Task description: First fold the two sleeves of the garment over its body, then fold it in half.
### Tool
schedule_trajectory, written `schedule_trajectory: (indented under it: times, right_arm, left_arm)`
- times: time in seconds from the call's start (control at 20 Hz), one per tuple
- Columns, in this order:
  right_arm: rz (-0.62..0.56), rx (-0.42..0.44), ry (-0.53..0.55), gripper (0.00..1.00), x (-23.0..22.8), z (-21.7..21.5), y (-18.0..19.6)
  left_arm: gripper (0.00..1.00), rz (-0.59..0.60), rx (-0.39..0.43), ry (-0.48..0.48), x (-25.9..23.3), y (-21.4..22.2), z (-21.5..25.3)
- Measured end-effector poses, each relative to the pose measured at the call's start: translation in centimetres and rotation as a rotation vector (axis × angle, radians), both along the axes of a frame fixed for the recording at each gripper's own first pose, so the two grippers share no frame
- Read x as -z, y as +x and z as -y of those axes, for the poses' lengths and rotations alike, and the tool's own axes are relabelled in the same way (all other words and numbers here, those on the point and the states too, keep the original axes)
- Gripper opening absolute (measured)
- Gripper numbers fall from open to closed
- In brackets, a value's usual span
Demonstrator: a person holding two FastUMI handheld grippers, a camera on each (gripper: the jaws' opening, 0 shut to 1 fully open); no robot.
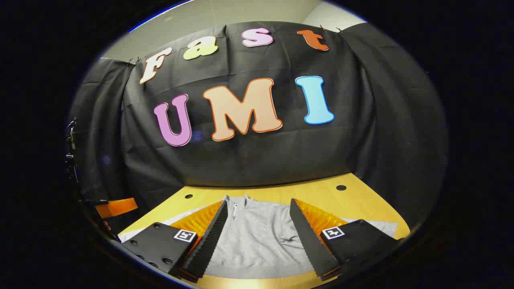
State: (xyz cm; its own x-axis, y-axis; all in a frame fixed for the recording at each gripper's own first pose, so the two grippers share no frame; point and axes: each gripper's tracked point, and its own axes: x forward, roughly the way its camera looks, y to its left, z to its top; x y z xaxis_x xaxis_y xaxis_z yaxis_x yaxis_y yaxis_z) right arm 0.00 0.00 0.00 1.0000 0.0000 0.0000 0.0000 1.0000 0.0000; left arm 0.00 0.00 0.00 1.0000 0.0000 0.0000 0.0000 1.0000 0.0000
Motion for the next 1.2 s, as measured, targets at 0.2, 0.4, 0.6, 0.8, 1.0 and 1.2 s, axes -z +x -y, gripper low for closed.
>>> schedule_trajectory:
  times: [0.2, 0.4, 0.6, 0.8, 1.0, 1.2]
  right_arm:
    - [-0.015, 0.034, 0.012, 0.98, 0.2, 1.7, 0.1]
    - [-0.032, 0.058, 0.009, 0.98, 0.7, 3.1, 0.4]
    - [-0.060, 0.085, 0.012, 0.98, 1.3, 4.7, 0.4]
    - [-0.070, 0.124, 0.004, 0.98, 1.8, 6.7, 0.1]
    - [-0.067, 0.195, 0.029, 0.98, 1.7, 10.3, -0.4]
    - [-0.098, 0.328, 0.002, 0.98, 3.1, 17.0, -2.5]
  left_arm:
    - [0.94, -0.020, -0.008, -0.013, 0.6, 0.7, -0.3]
    - [0.94, -0.051, -0.018, -0.024, 1.5, 1.5, -0.3]
    - [0.94, -0.069, 0.001, 0.002, 1.8, 1.7, 0.5]
    - [0.94, -0.077, 0.007, 0.020, 1.7, 1.9, 0.7]
    - [0.95, -0.095, 0.005, 0.014, 2.4, 1.6, 0.7]
    - [0.94, -0.110, -0.003, 0.011, 3.2, 1.1, 0.3]
